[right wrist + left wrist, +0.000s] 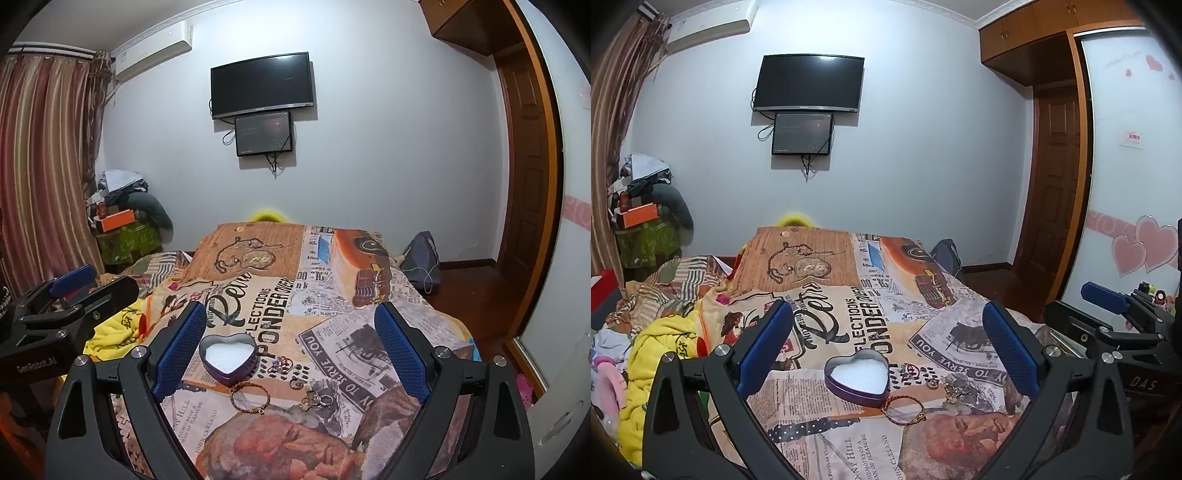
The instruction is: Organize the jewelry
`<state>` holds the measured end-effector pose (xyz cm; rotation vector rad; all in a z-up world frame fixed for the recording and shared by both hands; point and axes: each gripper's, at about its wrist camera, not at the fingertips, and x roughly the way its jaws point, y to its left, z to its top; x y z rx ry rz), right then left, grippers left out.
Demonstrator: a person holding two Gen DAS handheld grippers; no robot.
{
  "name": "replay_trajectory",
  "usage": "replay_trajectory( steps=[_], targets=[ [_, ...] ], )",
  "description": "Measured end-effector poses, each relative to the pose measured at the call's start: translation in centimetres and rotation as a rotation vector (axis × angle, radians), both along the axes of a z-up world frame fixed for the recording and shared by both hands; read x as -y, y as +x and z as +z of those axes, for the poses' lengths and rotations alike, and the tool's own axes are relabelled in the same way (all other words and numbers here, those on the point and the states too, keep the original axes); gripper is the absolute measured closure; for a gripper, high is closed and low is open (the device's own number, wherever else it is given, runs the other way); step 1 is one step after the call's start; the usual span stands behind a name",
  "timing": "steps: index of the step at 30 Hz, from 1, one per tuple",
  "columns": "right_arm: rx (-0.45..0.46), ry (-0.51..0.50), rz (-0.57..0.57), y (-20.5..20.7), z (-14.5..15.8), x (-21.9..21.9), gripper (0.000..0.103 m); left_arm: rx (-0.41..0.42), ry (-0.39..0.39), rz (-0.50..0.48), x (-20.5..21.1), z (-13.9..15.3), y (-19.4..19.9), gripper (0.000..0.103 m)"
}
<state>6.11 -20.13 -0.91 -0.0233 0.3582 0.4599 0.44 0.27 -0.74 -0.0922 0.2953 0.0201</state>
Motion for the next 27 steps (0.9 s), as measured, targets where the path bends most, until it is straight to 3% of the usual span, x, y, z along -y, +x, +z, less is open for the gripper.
replay_trajectory(
  steps=[27],
  targets=[
    [0.001, -0.007, 0.015, -0.30, -0.10, -0.60, 0.012, 0.000, 0.005, 0.014, -0.32, -0.20, -0.02, 0.000]
  ],
)
